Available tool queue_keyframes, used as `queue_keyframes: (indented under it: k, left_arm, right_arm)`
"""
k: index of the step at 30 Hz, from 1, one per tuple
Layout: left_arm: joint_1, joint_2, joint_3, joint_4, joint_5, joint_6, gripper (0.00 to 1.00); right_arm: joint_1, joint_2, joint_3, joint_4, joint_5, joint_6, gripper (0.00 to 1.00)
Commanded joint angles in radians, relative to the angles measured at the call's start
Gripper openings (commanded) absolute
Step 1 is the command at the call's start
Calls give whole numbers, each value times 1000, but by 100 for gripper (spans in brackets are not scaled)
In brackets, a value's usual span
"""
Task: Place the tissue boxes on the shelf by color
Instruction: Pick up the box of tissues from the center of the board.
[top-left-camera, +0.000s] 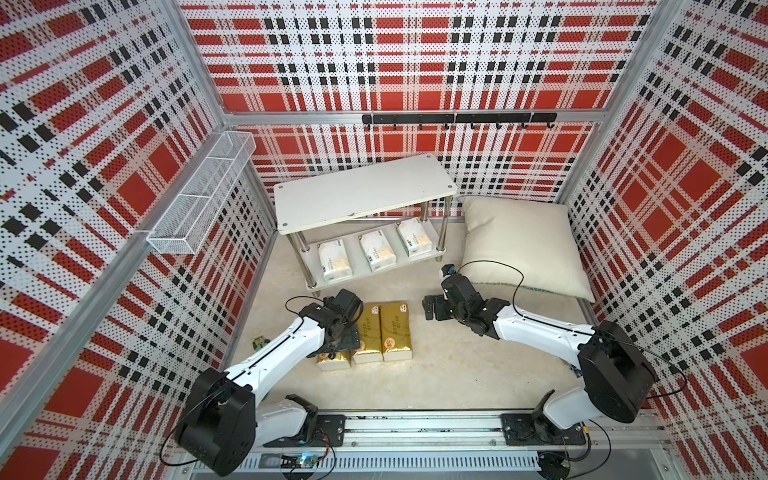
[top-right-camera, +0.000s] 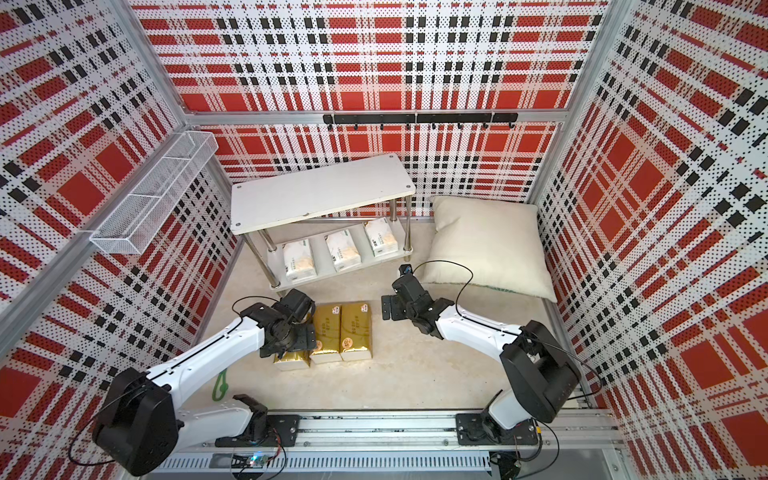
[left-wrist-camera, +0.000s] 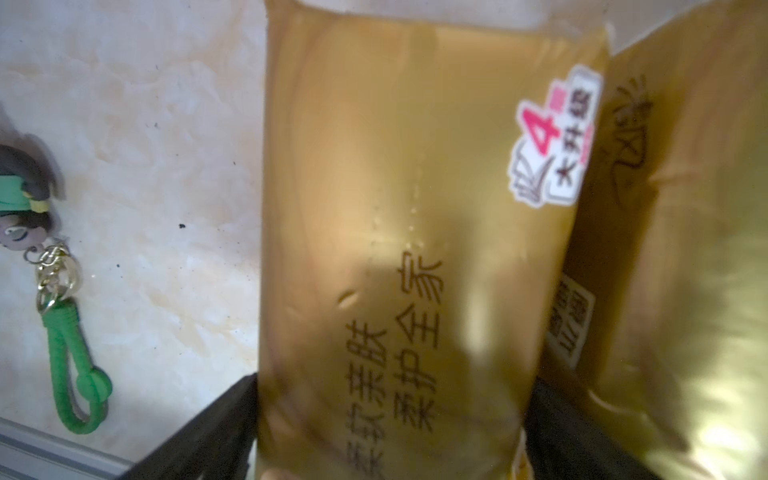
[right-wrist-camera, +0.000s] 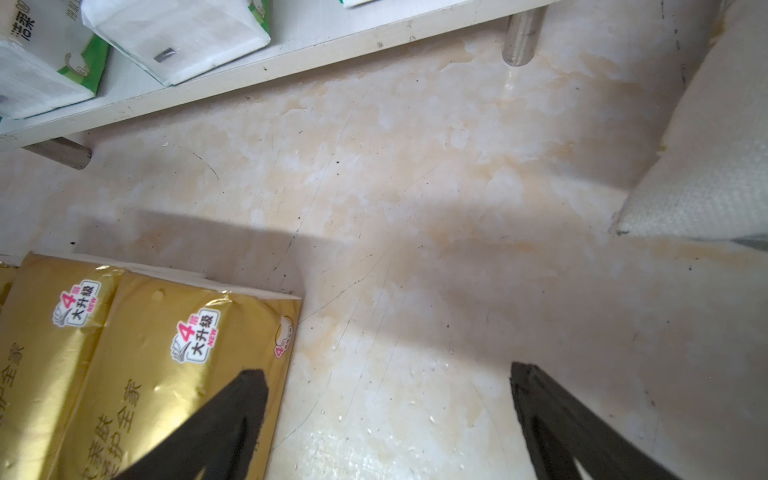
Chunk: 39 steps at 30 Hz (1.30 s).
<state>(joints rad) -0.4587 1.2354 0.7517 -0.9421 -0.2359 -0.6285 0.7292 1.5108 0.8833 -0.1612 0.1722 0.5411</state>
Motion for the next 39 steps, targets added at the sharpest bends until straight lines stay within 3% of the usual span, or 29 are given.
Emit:
queue_keyframes:
  k: [1, 6, 22, 39]
  left_arm:
    - [1, 10, -18, 23, 37, -17, 99]
    - [-17, -6, -60, 42, 69, -60, 99]
    - [-217, -64, -124, 27, 12, -315, 99]
    - [-252, -113, -185, 86, -33, -409, 99]
  right_arm:
    - [3, -16, -17, 14, 11, 5, 100]
    - [3, -17, -13, 9, 14, 5, 100]
    - [3, -14, -3, 3, 7, 5, 100]
    - [3, 6, 1, 14, -5, 5, 100]
